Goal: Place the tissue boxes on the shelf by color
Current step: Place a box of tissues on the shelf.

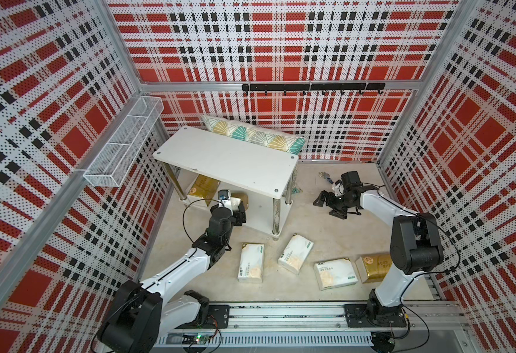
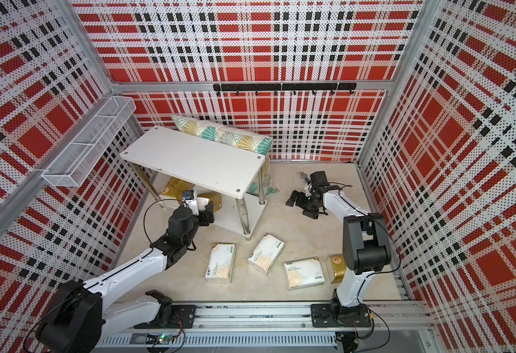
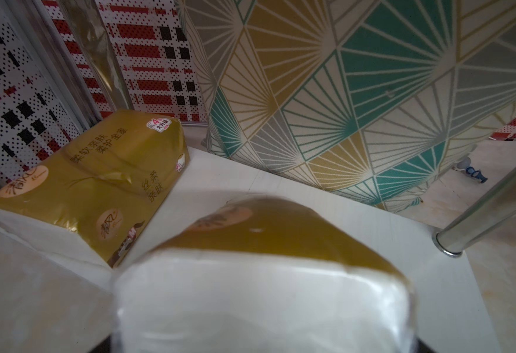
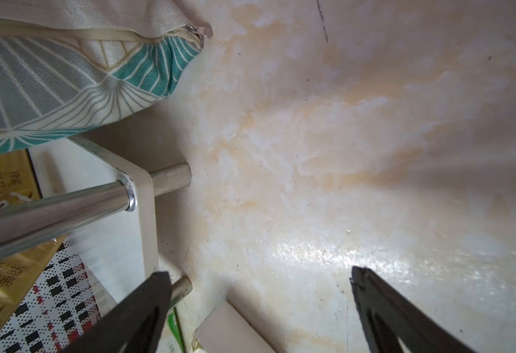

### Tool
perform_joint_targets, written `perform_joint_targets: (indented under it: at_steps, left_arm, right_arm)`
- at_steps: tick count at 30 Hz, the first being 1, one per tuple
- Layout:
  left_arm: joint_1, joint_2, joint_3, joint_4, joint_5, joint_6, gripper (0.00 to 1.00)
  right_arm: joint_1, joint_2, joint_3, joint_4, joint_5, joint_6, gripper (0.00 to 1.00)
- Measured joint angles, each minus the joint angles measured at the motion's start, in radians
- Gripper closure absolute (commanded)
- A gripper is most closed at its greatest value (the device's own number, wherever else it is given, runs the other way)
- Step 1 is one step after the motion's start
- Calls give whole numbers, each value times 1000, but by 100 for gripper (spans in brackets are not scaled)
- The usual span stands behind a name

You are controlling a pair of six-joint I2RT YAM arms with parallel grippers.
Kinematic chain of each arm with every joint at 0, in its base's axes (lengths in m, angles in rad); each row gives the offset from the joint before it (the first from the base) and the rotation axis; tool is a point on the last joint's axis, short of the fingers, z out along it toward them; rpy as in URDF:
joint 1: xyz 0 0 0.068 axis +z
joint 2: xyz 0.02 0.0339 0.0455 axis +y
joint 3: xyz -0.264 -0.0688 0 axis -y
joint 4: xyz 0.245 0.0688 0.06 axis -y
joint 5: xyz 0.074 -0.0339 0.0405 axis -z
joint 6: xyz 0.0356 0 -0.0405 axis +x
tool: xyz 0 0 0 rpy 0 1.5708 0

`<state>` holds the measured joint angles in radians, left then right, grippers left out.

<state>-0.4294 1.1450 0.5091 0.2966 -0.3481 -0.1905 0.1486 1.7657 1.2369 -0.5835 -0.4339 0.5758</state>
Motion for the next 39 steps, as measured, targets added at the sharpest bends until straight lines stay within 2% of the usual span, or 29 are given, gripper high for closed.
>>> perform_joint_targets:
  at_steps: [14,24,32,39]
  left_arm:
    - [2,52,-7,-55,-31,-26,18]
    - [95,159,94,-104,82,33,23]
    - [138,217,170,-151,143,93,20]
    - [159,243,176,-190,169,114,19]
  right_arm:
    - [8,6,7,5,-11,1,0]
    - [10,6,29,0,-16,0,0]
    - [17,6,53,-2,-19,0,0]
    - [26,6,55,-2,-22,0,0]
